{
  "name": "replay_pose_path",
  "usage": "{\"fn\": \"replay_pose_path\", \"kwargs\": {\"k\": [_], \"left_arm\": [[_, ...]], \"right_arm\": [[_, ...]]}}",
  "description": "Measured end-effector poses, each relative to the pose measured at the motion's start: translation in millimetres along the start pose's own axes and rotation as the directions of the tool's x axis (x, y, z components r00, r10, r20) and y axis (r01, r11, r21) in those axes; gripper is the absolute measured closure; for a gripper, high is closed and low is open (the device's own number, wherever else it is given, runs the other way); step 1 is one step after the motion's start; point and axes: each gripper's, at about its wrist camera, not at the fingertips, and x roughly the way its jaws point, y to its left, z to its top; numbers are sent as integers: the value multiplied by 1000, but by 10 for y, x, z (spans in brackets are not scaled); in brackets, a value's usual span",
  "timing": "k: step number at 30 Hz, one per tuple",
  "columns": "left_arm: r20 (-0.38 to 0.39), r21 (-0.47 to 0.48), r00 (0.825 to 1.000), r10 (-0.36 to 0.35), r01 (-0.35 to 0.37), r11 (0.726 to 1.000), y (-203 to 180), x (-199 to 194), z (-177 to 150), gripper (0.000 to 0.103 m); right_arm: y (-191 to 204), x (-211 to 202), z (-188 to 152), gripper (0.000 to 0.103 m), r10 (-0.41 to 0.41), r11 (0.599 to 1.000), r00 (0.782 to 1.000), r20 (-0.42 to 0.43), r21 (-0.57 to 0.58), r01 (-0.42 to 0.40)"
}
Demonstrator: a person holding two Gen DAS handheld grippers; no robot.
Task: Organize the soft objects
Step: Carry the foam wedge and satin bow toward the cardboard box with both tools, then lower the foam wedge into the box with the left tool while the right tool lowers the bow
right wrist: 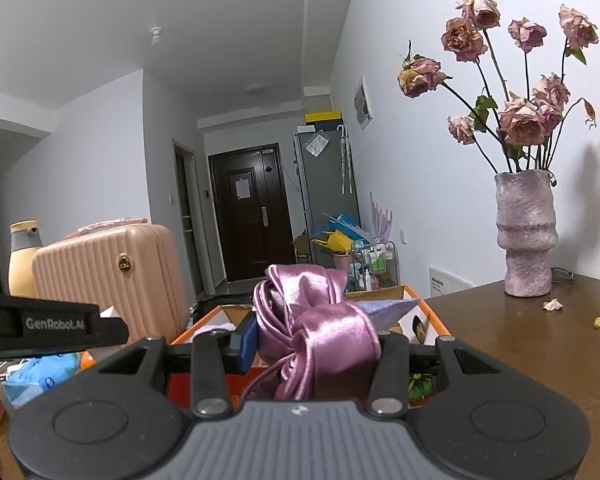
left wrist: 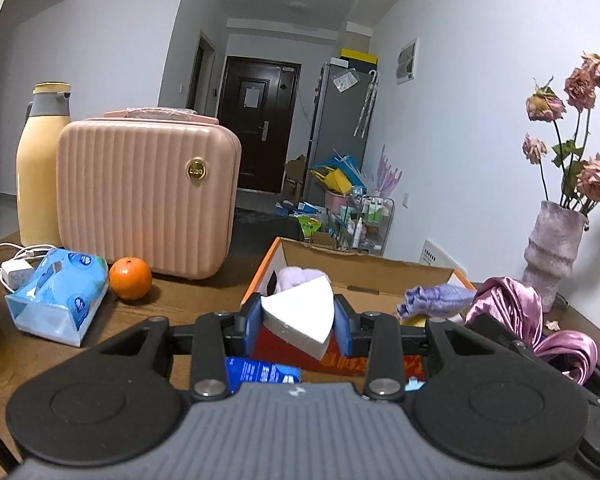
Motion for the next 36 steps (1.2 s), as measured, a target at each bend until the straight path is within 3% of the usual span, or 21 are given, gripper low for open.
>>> {"fn": "replay_pose_path", "kwargs": {"k": [19,36], "left_arm": [[18,-30,1000,4,-4,1000,29,525,232,65],[20,-3,1000,-16,16,1000,-112,1056,382,65]], "right_arm": [[22,578,96,61,-2,1000,1000,-28,-1,2],[-93,1187,234,61,-26,1000,996,-90,-15,25]]}}
